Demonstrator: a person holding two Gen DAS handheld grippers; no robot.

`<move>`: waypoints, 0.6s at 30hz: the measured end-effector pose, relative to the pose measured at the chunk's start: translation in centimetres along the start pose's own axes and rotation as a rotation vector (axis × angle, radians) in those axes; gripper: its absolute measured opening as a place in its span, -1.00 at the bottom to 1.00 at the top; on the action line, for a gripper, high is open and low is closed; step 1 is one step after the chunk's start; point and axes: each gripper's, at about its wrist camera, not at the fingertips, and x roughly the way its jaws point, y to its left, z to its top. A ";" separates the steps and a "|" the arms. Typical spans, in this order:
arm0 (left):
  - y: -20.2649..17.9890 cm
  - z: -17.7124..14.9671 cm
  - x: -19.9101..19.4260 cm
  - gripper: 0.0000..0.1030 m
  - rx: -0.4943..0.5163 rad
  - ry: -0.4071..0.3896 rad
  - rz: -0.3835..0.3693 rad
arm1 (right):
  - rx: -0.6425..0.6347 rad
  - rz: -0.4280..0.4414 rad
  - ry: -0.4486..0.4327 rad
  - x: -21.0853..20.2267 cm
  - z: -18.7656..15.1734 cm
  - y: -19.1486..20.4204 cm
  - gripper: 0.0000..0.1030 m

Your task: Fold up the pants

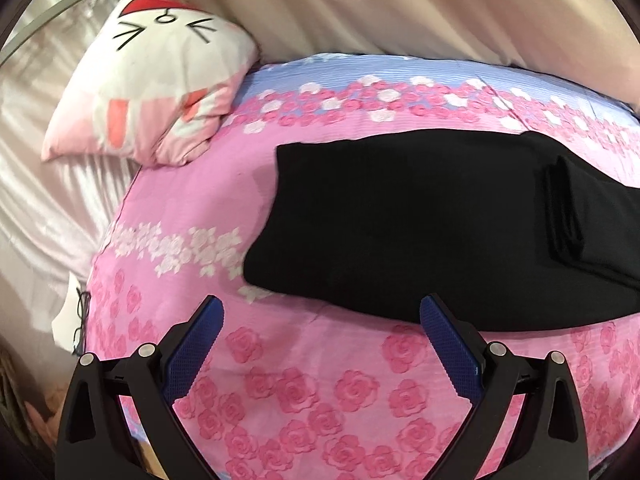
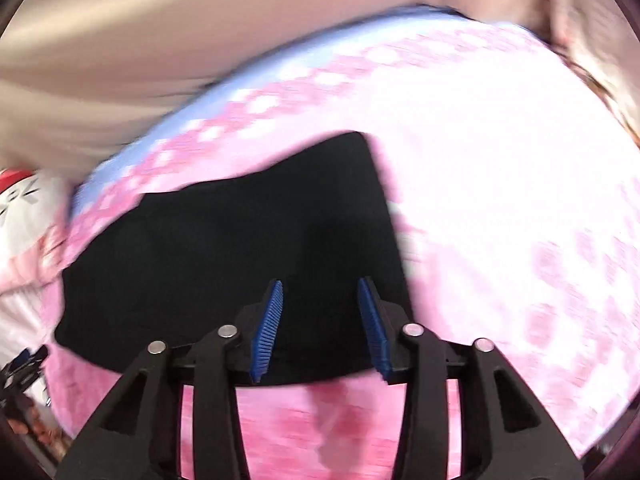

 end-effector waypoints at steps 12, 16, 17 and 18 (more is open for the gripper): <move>-6.0 1.3 -0.4 0.90 0.094 0.006 -0.030 | -0.057 -0.001 0.079 2.5 -1.4 -1.0 -0.43; -7.4 1.5 -0.8 0.90 0.114 0.004 -0.021 | -0.176 -0.042 0.054 0.3 -0.1 -1.1 -0.66; -7.6 1.5 -1.1 0.90 0.117 -0.006 -0.021 | -0.168 -0.049 0.050 0.1 0.0 -1.9 -0.66; -7.6 1.6 -1.2 0.90 0.120 -0.010 -0.017 | -0.150 -0.032 0.070 0.6 0.0 -2.9 -0.66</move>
